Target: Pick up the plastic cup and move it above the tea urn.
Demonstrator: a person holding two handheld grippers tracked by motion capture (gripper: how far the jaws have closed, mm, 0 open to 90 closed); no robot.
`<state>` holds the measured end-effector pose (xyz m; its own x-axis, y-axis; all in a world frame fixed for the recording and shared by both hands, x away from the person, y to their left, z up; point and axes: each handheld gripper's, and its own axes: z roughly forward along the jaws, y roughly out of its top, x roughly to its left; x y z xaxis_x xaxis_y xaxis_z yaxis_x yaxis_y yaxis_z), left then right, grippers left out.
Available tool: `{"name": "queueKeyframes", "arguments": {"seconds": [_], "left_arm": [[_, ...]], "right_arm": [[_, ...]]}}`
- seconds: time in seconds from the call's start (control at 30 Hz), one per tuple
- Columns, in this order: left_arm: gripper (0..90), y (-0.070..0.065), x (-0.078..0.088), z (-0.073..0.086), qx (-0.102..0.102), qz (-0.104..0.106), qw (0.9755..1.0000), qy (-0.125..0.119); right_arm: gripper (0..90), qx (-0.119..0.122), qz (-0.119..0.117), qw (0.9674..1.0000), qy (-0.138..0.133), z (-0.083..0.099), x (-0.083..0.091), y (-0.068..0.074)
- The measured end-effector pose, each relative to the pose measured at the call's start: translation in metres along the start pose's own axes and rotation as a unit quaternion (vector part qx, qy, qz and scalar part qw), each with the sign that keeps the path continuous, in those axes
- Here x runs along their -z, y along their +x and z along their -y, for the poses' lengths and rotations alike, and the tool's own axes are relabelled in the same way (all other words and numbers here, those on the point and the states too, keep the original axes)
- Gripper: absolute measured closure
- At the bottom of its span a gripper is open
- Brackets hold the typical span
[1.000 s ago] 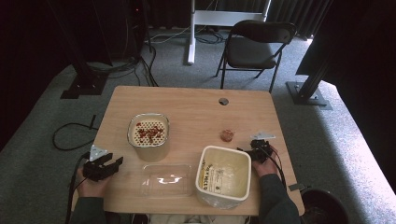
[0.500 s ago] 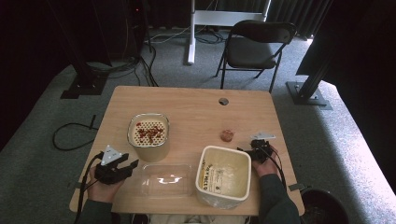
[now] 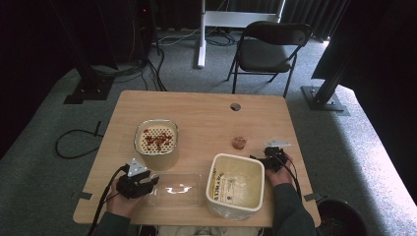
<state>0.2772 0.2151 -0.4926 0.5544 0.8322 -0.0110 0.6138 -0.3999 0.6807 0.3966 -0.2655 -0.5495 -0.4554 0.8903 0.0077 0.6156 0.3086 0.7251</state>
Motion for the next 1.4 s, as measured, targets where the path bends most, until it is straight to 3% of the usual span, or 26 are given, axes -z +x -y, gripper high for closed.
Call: {"name": "queueKeyframes", "arguments": {"seconds": [0.17,0.3,0.47,0.7,0.83,0.87,1.1,1.4], "left_arm": [[70.1,-0.001,-0.007,-0.002,-0.004,-0.006,0.9998,0.016],[73.6,-0.001,-0.008,-0.006,-0.002,-0.013,0.9996,0.025],[75.2,0.002,-0.007,-0.007,0.012,0.003,0.9997,0.019],[79.3,0.013,0.006,-0.009,0.037,0.048,0.9982,-0.007],[81.1,0.016,0.011,-0.01,0.042,0.052,0.9976,-0.016],[83.1,0.02,0.019,-0.012,0.053,0.066,0.9958,-0.034],[85.3,0.018,0.036,-0.018,0.033,0.052,0.9966,-0.055],[85.3,0.017,0.055,-0.035,0.021,0.056,0.9941,-0.09]], "right_arm": [[14.1,-0.001,0.0,1.0,0.0,0.0,0.0,0.0],[14.1,-0.001,0.001,1.0,0.0,0.0,0.0,0.0],[14.1,0.0,0.001,1.0,0.0,0.0,0.0,0.0],[14.1,-0.001,0.001,1.0,0.0,0.0,0.0,0.0],[14.1,-0.001,0.001,1.0,0.0,0.0,0.0,0.0],[14.1,-0.001,0.001,1.0,0.0,0.0,0.0,0.0],[14.1,-0.001,0.001,1.0,0.0,0.0,0.0,0.0],[14.1,-0.001,0.001,1.0,0.0,0.0,0.0,0.0]]}}
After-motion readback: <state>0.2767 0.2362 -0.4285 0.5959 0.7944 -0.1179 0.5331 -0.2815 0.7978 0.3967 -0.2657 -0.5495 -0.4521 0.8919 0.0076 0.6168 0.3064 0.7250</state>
